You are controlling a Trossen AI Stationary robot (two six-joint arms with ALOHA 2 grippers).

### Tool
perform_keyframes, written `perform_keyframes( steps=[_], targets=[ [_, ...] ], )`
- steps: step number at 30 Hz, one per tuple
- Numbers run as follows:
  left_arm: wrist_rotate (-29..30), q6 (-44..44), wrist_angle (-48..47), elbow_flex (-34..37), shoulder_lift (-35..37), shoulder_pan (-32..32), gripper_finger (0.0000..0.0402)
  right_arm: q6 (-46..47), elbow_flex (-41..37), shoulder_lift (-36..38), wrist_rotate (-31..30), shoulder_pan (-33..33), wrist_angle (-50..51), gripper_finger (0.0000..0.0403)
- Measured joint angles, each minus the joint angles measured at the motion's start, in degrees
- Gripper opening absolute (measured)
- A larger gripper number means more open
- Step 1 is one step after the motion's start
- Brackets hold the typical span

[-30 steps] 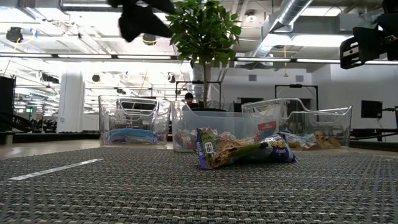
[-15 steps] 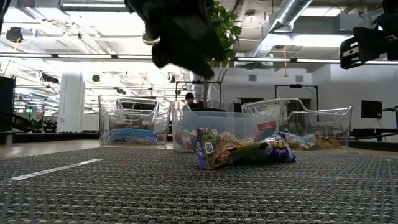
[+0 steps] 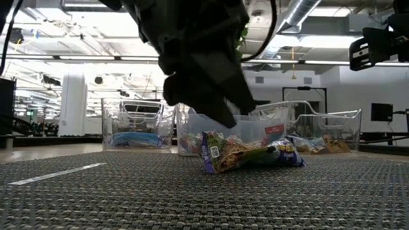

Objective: Pick and place Granola Bars by type
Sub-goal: Put the blue granola bar into the left transparent bin

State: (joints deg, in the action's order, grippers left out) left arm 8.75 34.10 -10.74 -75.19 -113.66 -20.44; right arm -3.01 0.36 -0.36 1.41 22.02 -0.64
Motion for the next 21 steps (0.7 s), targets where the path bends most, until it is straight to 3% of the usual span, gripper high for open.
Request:
perform_keyframes(
  steps=[21],
  targets=[
    [-2.08,4.42,-7.18,-3.03,-4.69,0.85,0.0224,0.00,0.00,0.07,0.00,0.00,-0.04,0.0136]
  ],
)
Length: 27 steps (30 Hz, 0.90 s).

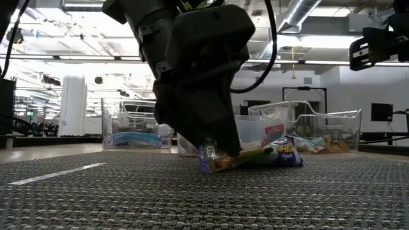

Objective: Pick and place Granola Bars by type
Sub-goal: Put the blue granola bar into the left transparent bin

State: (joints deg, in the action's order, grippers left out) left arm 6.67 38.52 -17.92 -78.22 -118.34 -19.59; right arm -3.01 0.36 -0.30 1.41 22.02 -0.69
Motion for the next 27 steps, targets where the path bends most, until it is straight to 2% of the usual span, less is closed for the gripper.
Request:
perform_keyframes(
  steps=[12,23,27],
  targets=[
    [-0.30,1.85,-2.91,0.00,0.02,0.08,0.0214,0.00,0.00,0.00,0.00,0.01,0.00,0.0137],
    [-1.85,2.84,-3.13,0.04,0.09,0.08,0.0094,0.00,0.00,0.00,0.02,0.00,0.02,0.0133],
    [-1.89,2.84,-1.92,0.07,0.09,0.08,0.0065,0.00,0.00,0.00,0.02,0.00,0.02,0.0134]
  ],
)
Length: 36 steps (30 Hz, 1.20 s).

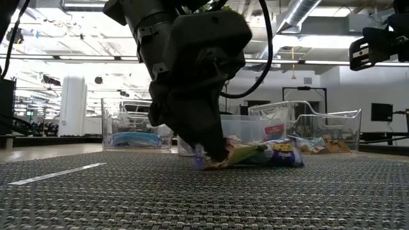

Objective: Pick and place Granola Bars by type
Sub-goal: Put the blue granola bar into the left transparent bin

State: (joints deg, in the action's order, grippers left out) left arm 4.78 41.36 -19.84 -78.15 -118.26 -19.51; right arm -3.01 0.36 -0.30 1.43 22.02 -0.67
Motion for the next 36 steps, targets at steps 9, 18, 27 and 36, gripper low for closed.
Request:
perform_keyframes(
  steps=[9,18,27,36],
  targets=[
    [-2.02,-0.02,7.79,0.03,0.03,-0.07,0.0060,0.00,0.00,0.00,0.00,0.00,0.00,0.0135],
    [3.77,-1.92,8.42,0.04,3.89,-0.07,0.0056,0.00,-0.01,0.00,0.00,0.00,0.00,0.0136],
    [10.03,-4.74,4.34,0.04,10.99,0.04,0.0058,0.00,0.00,0.00,-0.01,0.02,0.00,0.0134],
    [19.86,-3.30,-6.13,0.04,18.54,0.56,0.0059,0.00,0.00,0.00,0.00,0.00,0.00,0.0136]
  ],
)
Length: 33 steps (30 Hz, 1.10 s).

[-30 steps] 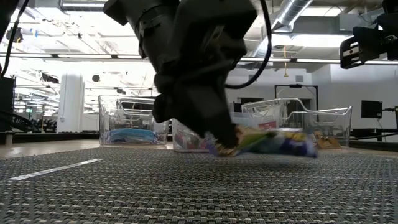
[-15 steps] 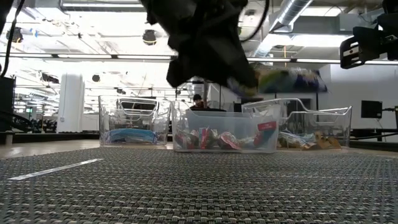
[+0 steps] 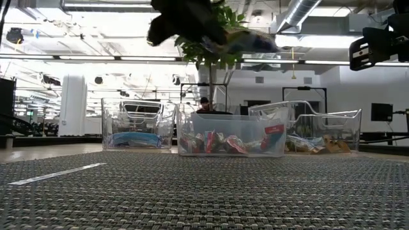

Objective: Pick and place Granola Bars by type
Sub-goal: Put the blue granola bar into the left transparent bin

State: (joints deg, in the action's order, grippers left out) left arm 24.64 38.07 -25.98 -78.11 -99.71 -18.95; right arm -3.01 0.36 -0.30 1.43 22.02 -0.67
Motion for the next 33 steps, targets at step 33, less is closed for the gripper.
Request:
perform_keyframes(
  steps=[33],
  targets=[
    [8.82,6.76,-32.58,9.08,24.49,13.54,0.0059,0.00,-0.02,0.00,-0.02,0.02,0.00,0.0135]
  ],
)
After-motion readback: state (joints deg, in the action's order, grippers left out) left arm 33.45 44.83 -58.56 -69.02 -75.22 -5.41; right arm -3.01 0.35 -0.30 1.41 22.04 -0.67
